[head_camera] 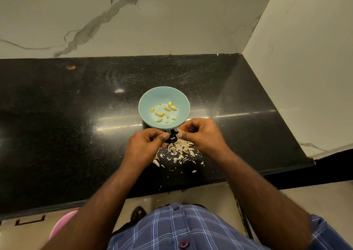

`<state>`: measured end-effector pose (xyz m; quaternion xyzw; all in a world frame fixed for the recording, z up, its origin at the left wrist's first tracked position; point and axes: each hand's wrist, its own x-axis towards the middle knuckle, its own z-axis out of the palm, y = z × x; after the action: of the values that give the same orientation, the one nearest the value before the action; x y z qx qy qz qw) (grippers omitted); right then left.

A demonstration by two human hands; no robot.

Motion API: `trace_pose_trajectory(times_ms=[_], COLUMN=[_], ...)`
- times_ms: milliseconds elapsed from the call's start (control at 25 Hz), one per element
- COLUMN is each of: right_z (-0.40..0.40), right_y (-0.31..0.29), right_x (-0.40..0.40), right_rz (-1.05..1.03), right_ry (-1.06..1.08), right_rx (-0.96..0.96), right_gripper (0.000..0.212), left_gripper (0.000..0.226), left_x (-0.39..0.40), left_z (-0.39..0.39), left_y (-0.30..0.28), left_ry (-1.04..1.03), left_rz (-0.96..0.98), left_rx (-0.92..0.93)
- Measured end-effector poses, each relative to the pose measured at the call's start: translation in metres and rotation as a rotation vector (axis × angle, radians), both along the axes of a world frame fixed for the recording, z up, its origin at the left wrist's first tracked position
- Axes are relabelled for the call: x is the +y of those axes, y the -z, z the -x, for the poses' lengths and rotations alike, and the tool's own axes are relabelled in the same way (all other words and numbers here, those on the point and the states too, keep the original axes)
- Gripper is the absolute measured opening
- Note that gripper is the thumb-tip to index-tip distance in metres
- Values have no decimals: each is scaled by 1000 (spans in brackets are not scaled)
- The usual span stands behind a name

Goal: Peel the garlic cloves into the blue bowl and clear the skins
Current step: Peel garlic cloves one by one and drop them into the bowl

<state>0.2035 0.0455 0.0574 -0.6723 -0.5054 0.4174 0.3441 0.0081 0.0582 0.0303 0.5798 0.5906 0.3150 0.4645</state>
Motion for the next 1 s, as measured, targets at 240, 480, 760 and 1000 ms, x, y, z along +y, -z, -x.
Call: trace_pose_trajectory(times_ms=[240,480,760,1000], right_z=[7,16,-13,-44], right_y=[-8,-15,-9,15], right_x=[16,47,10,-32], right_rz=[-23,-43,64,452], right_ry=[-13,-22,45,-193], right_rx=[-117,-196,138,134], right_gripper=[16,20,6,11], left_gripper=[10,18,15,14], left_x=[0,0,-8,-18], left_z=[11,18,13,-6], left_y=[-7,-4,2,6], left_ry=[19,93,111,103], left_rz=[-7,72,72,54], left_rx=[184,321,331,304])
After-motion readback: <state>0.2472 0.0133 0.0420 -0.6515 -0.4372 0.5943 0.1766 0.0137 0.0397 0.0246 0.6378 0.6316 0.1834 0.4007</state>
